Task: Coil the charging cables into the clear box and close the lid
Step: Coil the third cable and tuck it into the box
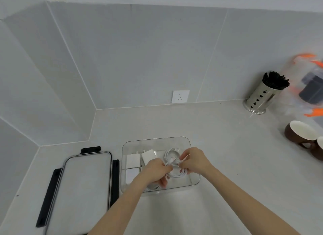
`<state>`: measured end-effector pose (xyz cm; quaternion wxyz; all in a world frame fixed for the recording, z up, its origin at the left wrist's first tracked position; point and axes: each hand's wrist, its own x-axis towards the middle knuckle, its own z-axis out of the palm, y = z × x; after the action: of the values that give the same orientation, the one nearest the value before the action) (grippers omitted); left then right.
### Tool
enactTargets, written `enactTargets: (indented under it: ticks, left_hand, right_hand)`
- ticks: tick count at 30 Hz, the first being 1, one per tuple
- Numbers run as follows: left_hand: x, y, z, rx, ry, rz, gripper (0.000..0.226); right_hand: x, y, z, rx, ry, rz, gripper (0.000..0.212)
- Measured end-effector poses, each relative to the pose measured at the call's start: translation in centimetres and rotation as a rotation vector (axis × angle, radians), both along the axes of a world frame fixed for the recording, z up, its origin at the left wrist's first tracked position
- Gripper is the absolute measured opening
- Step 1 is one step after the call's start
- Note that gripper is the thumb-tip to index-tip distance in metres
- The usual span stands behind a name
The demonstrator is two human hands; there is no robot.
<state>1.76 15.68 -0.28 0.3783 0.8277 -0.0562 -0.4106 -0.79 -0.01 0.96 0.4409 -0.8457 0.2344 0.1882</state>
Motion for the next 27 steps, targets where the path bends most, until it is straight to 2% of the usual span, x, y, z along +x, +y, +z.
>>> enactTargets:
  ticks: [2,4,6,11,16,20,23,27]
  left_hand:
    - [0.0,-0.9,-0.7,-0.008,0.112,0.056,0.031]
    - [0.1,-1.4,-1.1,0.021,0.149,0.083,0.027]
    - [0.3,-1.6,-1.6,0.029,0.134,0.082,0.026]
    - [0.9,-1.6,-2.9,0.154,-0.113,-0.027,0.031]
    - [0.8,-1.5,-4.1,0.182,-0.176,-0.027,0.019]
    - [0.6,-1.4,-4.5,0.160,-0.210,-0.019,0.025]
    - [0.5,-1.3,-4.6,0.134,-0.216,-0.015,0.029]
    - [0.5,-1.1,-4.7,0.116,-0.203,-0.009,0.019]
  right_hand:
    - [0.4,0.3,-0.7,-0.216,0.013,0.152,0.020]
    - [0.8,0.5,-1.4,-0.322,0.016,0.245,0.024]
    - [1.0,0.6,-2.1,-0.342,0.033,0.290,0.025]
    - [1.6,0.7,-4.0,-0.389,0.075,0.356,0.027]
    - [1.5,1.6,-4.6,-0.519,0.140,0.447,0.013]
    - [1.2,2.1,-4.8,-0.597,0.129,0.475,0.029]
    - [1.1,2.0,-4.8,-0.626,0.108,0.493,0.030]
    - [0.8,2.3,-4.5,-0.663,0.093,0.514,0.030]
